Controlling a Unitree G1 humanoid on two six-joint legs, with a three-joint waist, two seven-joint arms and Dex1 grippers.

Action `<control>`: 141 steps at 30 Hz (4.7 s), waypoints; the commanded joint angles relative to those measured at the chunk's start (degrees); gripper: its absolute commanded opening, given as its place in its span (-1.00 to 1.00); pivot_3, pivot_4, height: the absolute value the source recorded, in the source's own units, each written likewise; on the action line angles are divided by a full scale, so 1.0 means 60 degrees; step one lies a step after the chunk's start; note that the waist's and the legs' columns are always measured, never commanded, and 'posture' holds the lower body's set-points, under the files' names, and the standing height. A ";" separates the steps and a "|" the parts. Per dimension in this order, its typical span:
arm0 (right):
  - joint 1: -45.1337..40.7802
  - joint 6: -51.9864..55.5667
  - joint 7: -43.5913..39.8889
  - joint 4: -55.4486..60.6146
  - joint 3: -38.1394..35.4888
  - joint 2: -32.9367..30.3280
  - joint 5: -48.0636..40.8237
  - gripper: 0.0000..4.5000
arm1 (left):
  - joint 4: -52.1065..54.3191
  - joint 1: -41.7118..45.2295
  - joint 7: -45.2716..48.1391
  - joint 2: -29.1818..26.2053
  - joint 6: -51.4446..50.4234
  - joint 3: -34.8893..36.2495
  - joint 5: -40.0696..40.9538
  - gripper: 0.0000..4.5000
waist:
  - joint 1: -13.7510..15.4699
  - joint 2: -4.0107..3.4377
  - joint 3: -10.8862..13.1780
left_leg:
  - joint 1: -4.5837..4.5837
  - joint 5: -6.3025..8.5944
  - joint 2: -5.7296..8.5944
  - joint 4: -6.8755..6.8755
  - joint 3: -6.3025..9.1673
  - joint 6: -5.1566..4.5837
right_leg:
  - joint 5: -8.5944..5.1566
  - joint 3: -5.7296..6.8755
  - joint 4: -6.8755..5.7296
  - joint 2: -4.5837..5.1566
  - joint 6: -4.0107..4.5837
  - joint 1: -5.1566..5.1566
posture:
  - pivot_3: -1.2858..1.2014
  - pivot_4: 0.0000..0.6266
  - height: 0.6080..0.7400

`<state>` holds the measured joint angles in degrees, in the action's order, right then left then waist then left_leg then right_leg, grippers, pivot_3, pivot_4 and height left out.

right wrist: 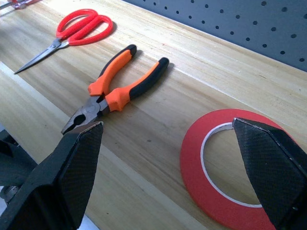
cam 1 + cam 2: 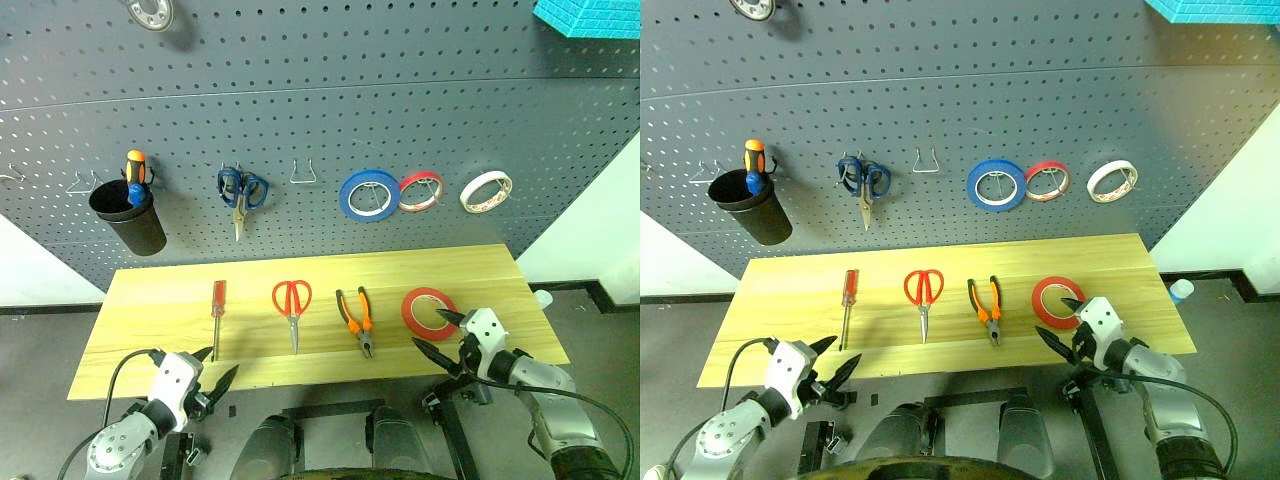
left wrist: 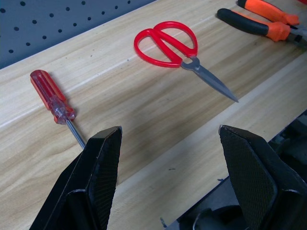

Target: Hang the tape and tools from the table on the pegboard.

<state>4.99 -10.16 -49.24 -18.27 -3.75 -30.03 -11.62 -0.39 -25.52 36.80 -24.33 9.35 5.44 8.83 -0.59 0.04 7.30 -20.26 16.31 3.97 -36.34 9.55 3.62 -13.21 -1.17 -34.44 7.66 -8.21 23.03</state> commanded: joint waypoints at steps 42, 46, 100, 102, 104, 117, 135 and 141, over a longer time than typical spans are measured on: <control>-0.1545 -0.2673 0.0012 -0.3929 0.0284 -0.0061 0.1009 1.00 | -0.0315 0.0651 0.0183 -0.0123 0.0410 -0.0405 0.0045 0.51 | -0.0021 -0.0016 -0.0010 | 0.0051 0.0000 0.0000 -0.0001 -0.0003 0.0000 | -0.0001 -0.0004 -0.0001 0.0000 0.0002 -0.0049 | 0.02 -0.72 1.00; -0.2216 -0.2370 0.0309 -0.4030 0.0572 -0.0133 0.1520 1.00 | -0.0463 0.1472 0.0741 -0.0278 0.0120 -0.0856 0.0015 0.51 | -0.0016 -0.0020 -0.0011 | 0.0074 0.0000 0.0001 -0.0003 -0.0002 -0.0001 | 0.0003 -0.0003 -0.0011 -0.0001 0.0008 -0.0066 | 0.03 -0.72 1.00; -0.2029 -0.0732 0.5075 0.0368 0.2932 -0.1763 0.6465 -0.69 | 0.0053 0.3230 0.2139 -0.0662 -0.1079 -0.1514 0.0446 1.00 | -0.0026 -0.0037 -0.0015 | 0.0055 0.0000 0.0005 0.0034 -0.0003 -0.0002 | 0.0005 -0.0019 0.0005 0.0001 -0.0052 -0.0033 | 0.02 -0.71 1.00; -0.1832 -0.1734 0.6816 0.0735 0.3102 -0.2277 0.7855 -0.69 | 0.0265 0.3096 0.2076 -0.0633 -0.1138 -0.1436 0.0571 1.00 | -0.0025 -0.0036 -0.0015 | 0.0023 -0.0001 0.0009 0.0017 -0.0017 -0.0001 | 0.0006 -0.0028 0.0000 0.0003 -0.0047 0.0000 | 0.01 -0.71 1.00; -0.1941 -0.2002 0.8155 0.0949 0.3082 -0.2530 0.8820 -0.69 | 0.0443 0.3035 0.2116 -0.0630 -0.1181 -0.1434 0.0670 1.00 | -0.0033 -0.0026 -0.0015 | 0.0013 -0.0002 0.0010 0.0011 -0.0022 0.0000 | 0.0009 -0.0031 -0.0002 0.0003 -0.0038 0.0008 | 0.00 -0.72 1.00; -0.5294 -0.2398 0.7947 -0.0894 0.3271 -0.2194 0.8793 -0.69 | 0.0270 0.3859 0.2118 -0.0468 -0.1257 -0.1488 0.0830 1.00 | -0.0076 -0.0013 -0.0025 | 0.0001 -0.0006 0.0006 0.0008 -0.0025 -0.0001 | 0.0050 -0.0038 0.0024 -0.0004 0.0021 0.0006 | 0.00 -0.78 1.00; -0.3369 -0.3701 0.5057 -0.0893 0.4043 -0.2099 0.6825 0.67 | 0.0360 0.3036 0.2243 -0.1177 -0.1448 -0.1345 0.0618 1.00 | -0.0037 0.0007 -0.0036 | 0.0000 -0.0007 0.0007 0.0024 -0.0021 -0.0001 | 0.0046 -0.0039 0.0030 -0.0005 0.0013 0.0005 | 0.00 -0.72 1.00; -0.2280 0.1294 0.1939 0.1594 0.3418 -0.0389 0.3468 0.99 | -0.0829 0.3188 0.2639 -0.2111 -0.1482 -0.1412 0.0153 1.00 | -0.0365 -0.0009 -0.0016 | 0.0028 -0.0007 -0.0003 0.0011 -0.0034 -0.0003 | 0.0037 -0.0056 -0.0004 -0.0013 0.0041 0.0003 | -0.01 -0.70 1.00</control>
<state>-7.54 -9.51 -34.48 -14.50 19.46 -33.24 14.25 -4.60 -6.57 52.01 -35.83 -0.31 -3.59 10.57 -2.78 -0.02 7.20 -20.03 16.27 3.90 -36.32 9.34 3.60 -13.03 -1.51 -34.53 7.52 -8.04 23.04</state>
